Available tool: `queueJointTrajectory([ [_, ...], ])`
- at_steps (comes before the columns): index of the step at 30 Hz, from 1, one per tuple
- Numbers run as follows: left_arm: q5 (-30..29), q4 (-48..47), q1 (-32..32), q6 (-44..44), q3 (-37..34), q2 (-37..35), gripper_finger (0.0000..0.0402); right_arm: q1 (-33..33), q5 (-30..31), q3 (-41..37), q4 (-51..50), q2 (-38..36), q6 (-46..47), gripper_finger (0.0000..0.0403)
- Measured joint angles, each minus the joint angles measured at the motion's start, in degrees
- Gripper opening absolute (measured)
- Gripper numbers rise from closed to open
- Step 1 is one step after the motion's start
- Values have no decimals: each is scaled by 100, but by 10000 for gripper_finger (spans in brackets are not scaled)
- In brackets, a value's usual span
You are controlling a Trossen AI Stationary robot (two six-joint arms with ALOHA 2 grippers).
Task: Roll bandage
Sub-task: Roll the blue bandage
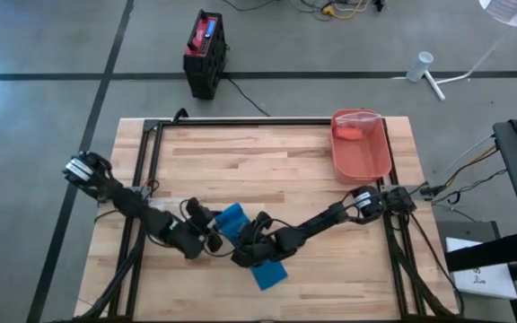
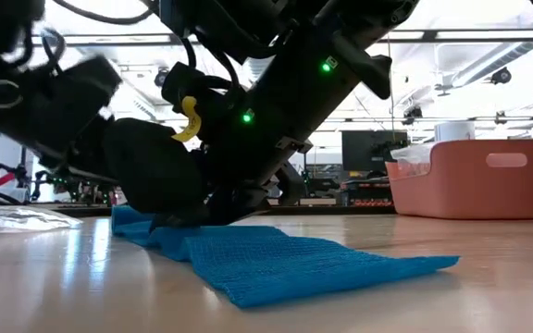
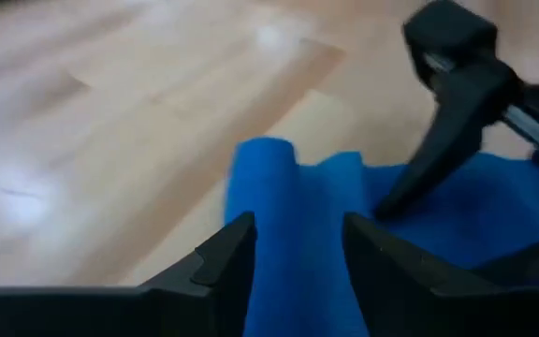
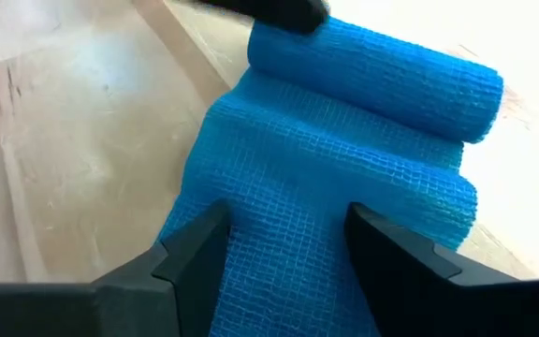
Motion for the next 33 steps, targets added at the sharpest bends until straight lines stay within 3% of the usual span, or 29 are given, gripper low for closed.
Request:
queueJointTrajectory([
  [4, 561, 926, 289, 423, -427, 97, 153, 2, -21, -2, -4, -4, -8, 214],
  [10, 641, 849, 719, 1021, -458, 229, 153, 9, -30, -8, 0, -4, 31, 216],
  [19, 680, -74, 1523, 1021, -457, 119, 153, 71, -28, -13, -4, -4, 54, 213],
  [33, 802, -948, 1695, 1231, -542, -1029, 153, 90, -51, -13, -6, -4, 52, 211],
])
